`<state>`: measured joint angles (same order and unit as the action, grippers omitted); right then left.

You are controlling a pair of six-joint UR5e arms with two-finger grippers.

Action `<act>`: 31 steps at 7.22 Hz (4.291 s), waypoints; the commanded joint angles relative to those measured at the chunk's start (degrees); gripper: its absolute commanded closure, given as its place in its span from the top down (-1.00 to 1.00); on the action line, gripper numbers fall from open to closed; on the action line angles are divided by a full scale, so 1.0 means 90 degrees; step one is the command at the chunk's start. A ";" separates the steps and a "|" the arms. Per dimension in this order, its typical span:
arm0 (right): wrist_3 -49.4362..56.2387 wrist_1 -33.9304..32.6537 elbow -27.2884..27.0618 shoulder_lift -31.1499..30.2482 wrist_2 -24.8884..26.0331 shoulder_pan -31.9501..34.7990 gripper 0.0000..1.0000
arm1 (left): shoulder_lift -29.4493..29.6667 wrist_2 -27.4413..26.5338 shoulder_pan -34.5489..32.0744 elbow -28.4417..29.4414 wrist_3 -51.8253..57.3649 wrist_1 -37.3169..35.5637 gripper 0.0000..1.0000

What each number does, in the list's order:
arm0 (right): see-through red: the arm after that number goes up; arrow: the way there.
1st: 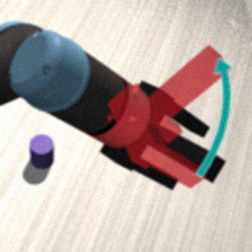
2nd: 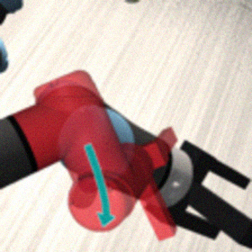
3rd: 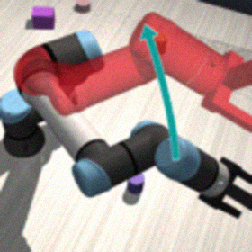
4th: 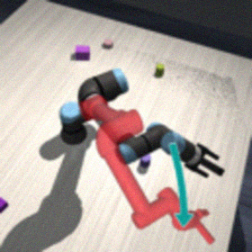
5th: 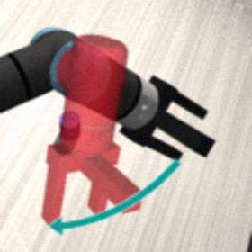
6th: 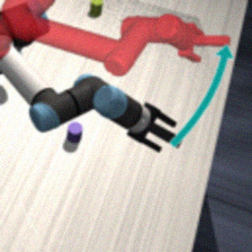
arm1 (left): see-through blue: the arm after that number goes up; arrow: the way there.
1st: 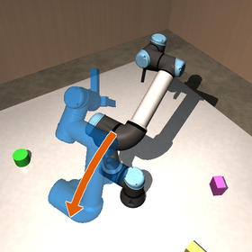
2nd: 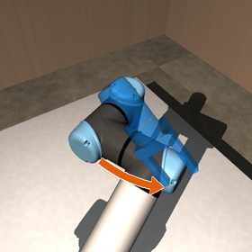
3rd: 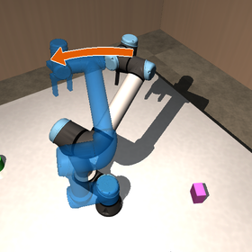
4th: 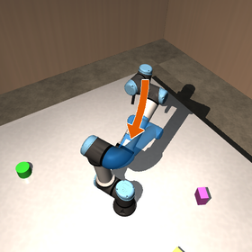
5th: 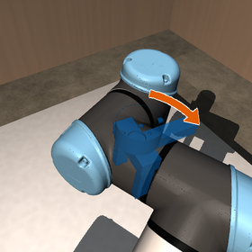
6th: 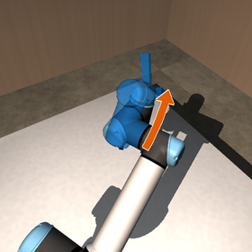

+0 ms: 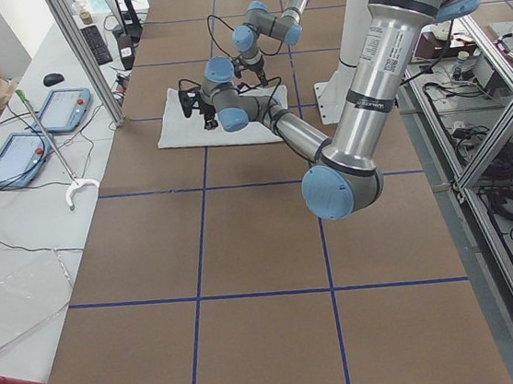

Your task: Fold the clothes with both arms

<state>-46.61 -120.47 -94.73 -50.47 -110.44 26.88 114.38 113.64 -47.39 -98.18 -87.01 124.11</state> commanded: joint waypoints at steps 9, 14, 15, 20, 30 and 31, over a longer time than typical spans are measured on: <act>-0.0182 0.3042 0.3912 0.2180 -0.0112 0.1466 1.00 | -0.0014 0.0000 0.0002 -0.0019 0.0000 -0.0010 0.29; -0.0134 0.2996 0.4179 0.1956 -0.0111 0.1865 1.00 | -0.0014 0.0000 0.0002 -0.0029 0.0010 -0.0010 0.29; -0.0114 0.2821 0.4082 0.1965 -0.0393 0.1945 1.00 | -0.0004 0.0000 0.0002 -0.0029 0.0010 -0.0020 0.29; -0.2819 0.2439 0.0494 0.0288 -0.0503 0.1488 1.00 | -0.0004 0.0000 0.0002 -0.0136 0.0000 -0.0020 0.29; -0.8786 0.3425 -0.1056 -0.0905 0.2241 -0.1580 1.00 | -0.0141 -0.0039 0.0149 -0.0312 -0.0010 -0.0040 1.00; -0.8747 0.3435 -0.1017 -0.0945 0.2241 -0.1570 1.00 | -0.0180 -0.0039 0.0159 -0.0428 -0.0010 -0.0040 1.00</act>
<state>-125.46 -89.65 -104.12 -58.37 -90.34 13.07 112.98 113.31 -46.11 -101.12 -87.09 123.76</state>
